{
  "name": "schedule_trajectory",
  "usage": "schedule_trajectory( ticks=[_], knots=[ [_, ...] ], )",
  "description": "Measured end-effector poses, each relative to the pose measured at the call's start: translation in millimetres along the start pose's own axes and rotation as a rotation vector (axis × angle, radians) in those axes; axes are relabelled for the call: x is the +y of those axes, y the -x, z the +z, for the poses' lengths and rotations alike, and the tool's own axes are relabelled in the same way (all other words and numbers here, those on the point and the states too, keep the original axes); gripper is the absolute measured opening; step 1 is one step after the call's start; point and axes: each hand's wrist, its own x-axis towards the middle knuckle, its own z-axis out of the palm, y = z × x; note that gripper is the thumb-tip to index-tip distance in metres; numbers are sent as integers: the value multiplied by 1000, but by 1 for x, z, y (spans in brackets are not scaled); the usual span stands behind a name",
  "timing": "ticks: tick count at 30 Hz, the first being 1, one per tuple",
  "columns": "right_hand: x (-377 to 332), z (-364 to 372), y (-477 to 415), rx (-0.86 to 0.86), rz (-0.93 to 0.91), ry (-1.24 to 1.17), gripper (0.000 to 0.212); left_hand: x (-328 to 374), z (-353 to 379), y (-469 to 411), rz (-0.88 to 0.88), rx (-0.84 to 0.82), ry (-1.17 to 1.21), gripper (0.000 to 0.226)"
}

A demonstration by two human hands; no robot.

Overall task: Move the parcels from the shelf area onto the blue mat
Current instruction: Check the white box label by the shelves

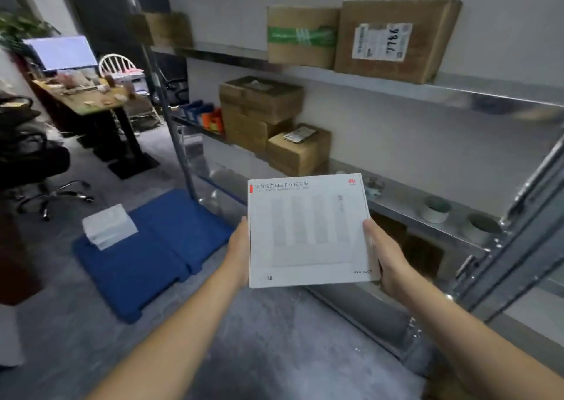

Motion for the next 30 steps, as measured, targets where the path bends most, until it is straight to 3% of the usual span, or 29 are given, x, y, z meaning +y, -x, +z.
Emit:
schedule_trajectory(
  ticks=[6, 12, 17, 21, 30],
  knots=[
    [-9, 110, -55, -229, 11, 144, 48, 34, -84, -20, 45, 147, 100, 25],
    [-25, 228, -130, -481, 85, 187, 35, 75, -160, -76, 126, 407, 62, 24],
    [-45, 320, -196, -687, 41, 188, 32, 107, -202, -141, 141, 624, 68, 29],
    [-53, 387, -250, -747, 37, 203, 36, 127, -235, -195, 147, 738, 105, 8],
    [-54, 511, -332, -798, 52, 333, 25, 167, -299, -274, 126, 866, 215, 31]
  ],
)
